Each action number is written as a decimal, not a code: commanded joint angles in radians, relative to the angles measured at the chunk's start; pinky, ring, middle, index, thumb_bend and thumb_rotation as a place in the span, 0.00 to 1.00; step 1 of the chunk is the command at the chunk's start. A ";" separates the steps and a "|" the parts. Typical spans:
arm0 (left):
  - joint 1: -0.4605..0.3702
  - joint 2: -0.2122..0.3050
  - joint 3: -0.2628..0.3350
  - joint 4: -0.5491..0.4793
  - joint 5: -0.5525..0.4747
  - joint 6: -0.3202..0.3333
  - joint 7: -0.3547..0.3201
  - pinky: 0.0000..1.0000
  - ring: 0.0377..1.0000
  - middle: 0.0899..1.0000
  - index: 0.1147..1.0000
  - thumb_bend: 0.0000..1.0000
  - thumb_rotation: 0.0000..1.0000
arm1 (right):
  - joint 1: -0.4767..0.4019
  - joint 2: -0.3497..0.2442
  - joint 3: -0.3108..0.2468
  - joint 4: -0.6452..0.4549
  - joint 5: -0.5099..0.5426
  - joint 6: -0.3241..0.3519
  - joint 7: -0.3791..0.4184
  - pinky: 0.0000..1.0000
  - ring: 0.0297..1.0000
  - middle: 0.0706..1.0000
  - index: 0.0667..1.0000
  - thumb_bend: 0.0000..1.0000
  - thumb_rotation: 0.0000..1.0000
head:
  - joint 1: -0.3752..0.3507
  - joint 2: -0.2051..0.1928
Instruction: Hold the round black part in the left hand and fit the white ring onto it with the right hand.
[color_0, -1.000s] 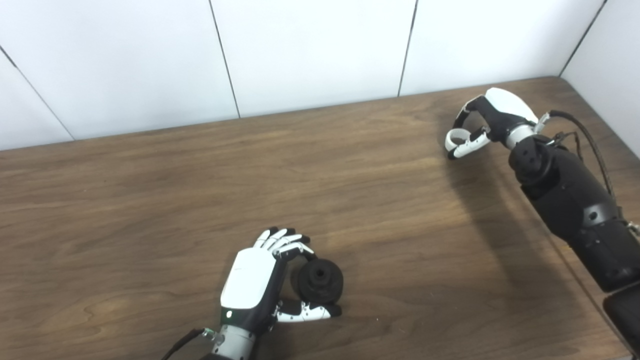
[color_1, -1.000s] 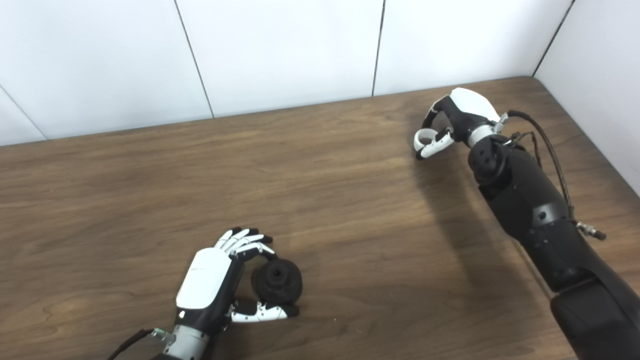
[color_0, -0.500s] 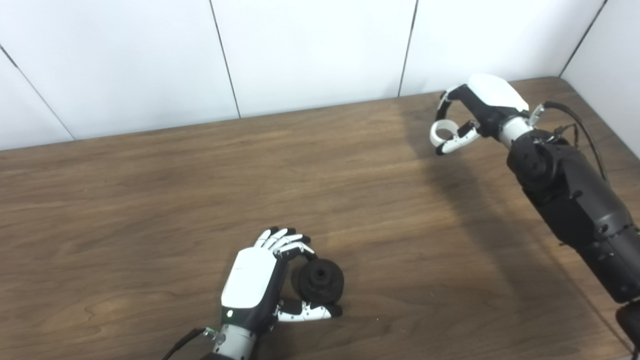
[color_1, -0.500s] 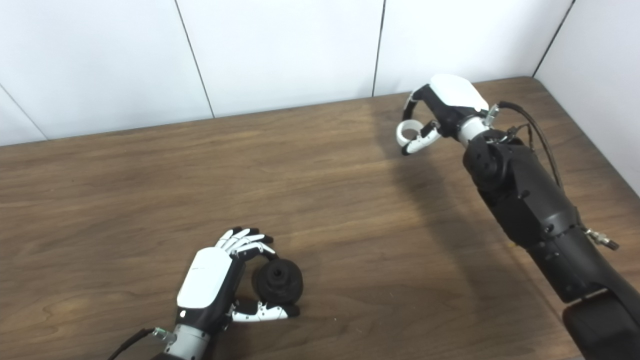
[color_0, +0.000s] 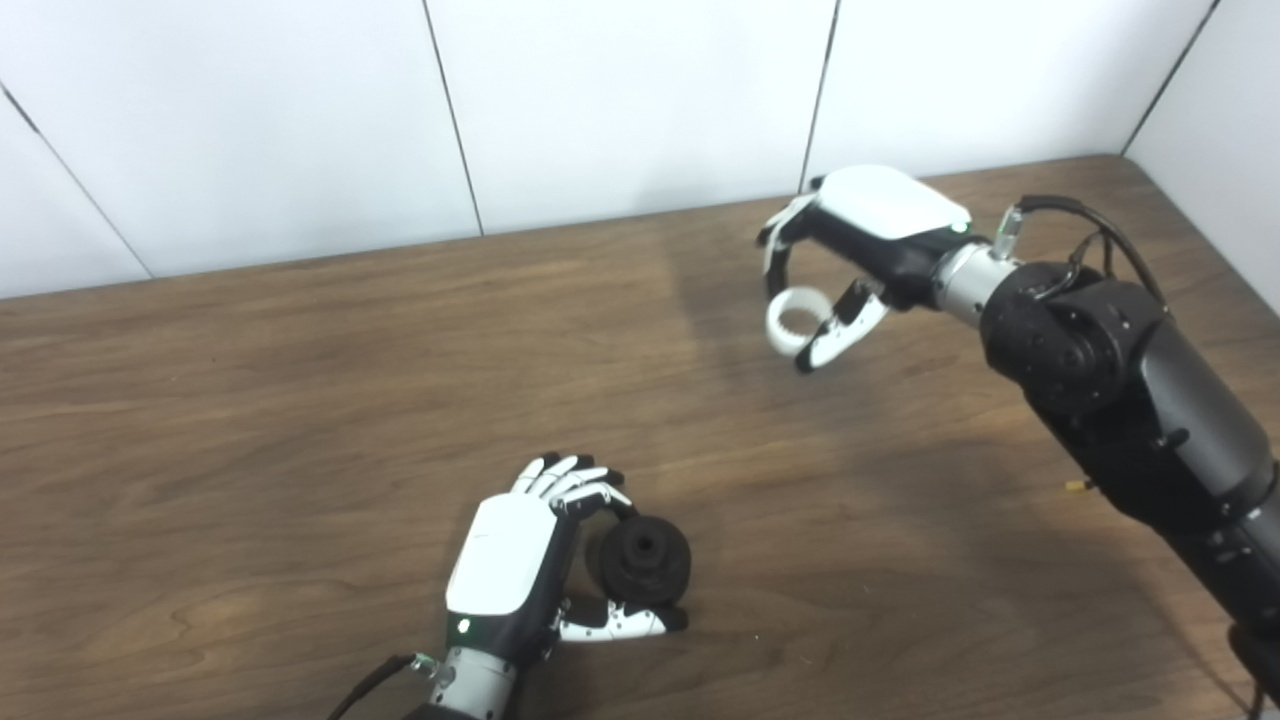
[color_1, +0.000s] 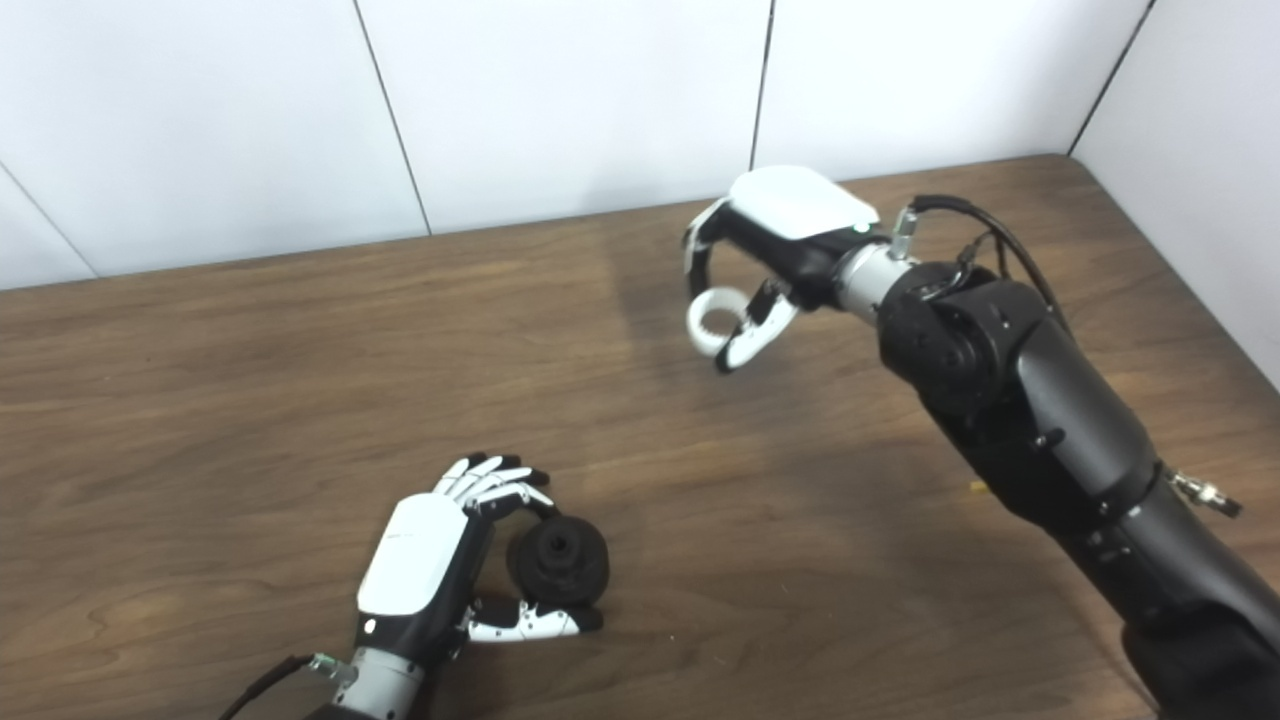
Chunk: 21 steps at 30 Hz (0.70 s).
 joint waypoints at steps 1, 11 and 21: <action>0.030 0.004 -0.027 0.041 0.024 0.039 -0.076 0.93 0.84 0.73 0.42 0.52 0.05 | -0.050 0.006 -0.008 -0.076 -0.006 0.028 0.045 1.00 0.89 0.79 0.45 0.52 0.14 | 0.007 0.007; 0.023 -0.004 -0.037 0.031 0.038 0.053 -0.088 0.93 0.84 0.74 0.42 0.52 0.05 | -0.030 0.077 0.018 -0.236 0.000 0.059 0.183 1.00 0.89 0.79 0.45 0.52 0.15 | 0.025 0.034; 0.019 -0.008 -0.042 0.025 0.037 0.072 -0.104 0.93 0.85 0.74 0.42 0.52 0.05 | 0.036 0.164 0.049 -0.316 -0.043 0.083 0.280 1.00 0.92 0.82 0.45 0.52 0.14 | 0.031 0.044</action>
